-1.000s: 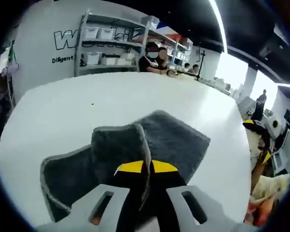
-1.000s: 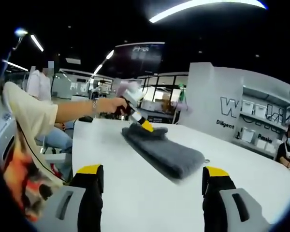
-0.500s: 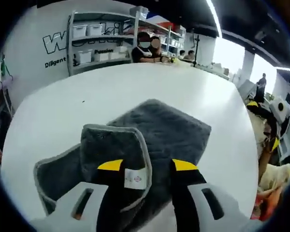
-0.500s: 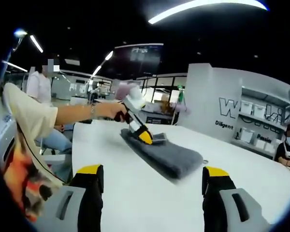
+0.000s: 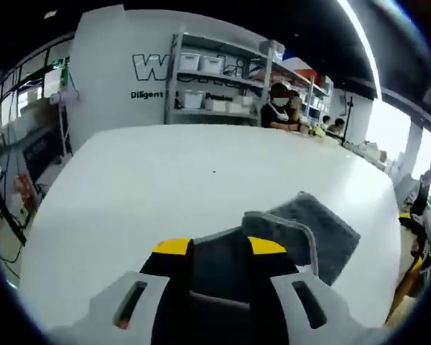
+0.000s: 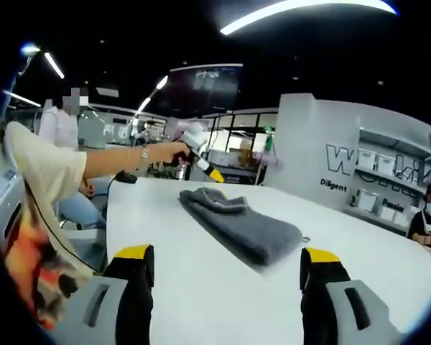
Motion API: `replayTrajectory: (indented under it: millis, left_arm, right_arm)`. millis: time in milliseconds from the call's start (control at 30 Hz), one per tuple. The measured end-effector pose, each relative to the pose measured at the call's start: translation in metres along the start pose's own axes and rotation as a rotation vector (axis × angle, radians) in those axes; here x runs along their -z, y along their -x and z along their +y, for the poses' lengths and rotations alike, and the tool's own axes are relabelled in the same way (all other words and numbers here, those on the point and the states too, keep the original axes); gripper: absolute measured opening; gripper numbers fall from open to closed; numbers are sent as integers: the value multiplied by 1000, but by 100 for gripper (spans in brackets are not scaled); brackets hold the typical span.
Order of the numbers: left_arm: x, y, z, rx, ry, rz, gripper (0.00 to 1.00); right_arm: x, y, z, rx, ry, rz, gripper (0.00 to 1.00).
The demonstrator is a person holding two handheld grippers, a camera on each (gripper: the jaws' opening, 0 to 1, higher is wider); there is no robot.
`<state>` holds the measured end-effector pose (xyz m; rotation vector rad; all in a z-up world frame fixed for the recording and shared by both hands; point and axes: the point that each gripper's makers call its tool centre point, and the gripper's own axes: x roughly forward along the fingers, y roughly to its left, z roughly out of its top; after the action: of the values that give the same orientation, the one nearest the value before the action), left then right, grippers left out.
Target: Fold the towel on the table until its edges align and the towel forms a compact rectangular stack.
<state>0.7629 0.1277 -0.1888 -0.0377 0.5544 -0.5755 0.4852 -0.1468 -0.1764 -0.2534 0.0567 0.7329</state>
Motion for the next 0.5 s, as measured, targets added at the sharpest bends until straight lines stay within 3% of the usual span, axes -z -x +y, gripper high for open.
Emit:
replayTrajectory:
  millis: [133,200,333,500]
  left_arm:
    - [8,-1,23,-26,41,39,27]
    - [13,-3,31,1,100,54,27]
    - [27,-1,31,28,166,64,27]
    - [39,-6,30,43,185,110,25]
  right_arm:
    - [1,0,-1,1,-5,-1,84]
    - [1,0,-1,1,-7,1,84]
    - [2,-2,1,-6,-7,2,84]
    - [3,-3,1,-14,-10,4,84]
